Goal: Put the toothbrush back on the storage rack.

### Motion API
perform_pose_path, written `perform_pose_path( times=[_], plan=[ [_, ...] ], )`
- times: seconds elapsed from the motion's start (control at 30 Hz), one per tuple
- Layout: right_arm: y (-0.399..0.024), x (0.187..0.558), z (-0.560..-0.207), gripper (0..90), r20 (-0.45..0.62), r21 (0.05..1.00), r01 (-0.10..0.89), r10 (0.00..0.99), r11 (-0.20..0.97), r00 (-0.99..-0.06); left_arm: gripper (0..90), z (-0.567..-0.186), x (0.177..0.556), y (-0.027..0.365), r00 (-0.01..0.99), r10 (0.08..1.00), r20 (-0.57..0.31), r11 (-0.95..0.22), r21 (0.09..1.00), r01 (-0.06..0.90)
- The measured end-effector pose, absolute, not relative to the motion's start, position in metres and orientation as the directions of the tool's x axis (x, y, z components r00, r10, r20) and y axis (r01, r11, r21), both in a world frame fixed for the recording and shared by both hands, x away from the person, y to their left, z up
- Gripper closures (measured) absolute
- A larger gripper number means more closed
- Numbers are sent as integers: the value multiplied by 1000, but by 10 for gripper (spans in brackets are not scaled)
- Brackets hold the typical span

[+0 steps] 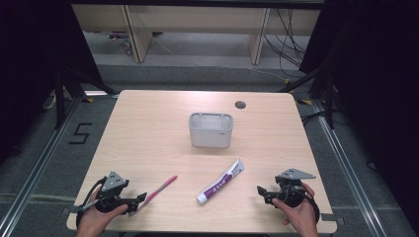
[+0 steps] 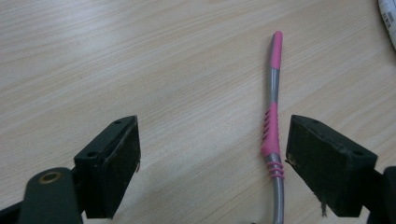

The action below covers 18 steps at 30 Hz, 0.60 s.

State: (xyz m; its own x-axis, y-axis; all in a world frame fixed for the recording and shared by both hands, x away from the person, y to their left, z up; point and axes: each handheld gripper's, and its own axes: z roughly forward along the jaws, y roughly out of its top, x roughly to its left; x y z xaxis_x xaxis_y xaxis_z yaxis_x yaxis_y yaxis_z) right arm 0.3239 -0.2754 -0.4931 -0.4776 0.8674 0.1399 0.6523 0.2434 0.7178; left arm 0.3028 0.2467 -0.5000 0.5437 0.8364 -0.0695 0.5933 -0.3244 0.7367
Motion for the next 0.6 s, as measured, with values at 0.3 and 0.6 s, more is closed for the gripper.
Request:
perform_pose_path(
  times=[0.3,0.6],
  plan=[
    [-277,325,-494,198,110,722,640,869,264,-482,299,-499,301,246,565,822,-69,-330,751,572],
    [-274,327,-495,202,127,723,642,864,256,-487,756,-491,290,242,616,786,-49,-324,816,479]
  ],
)
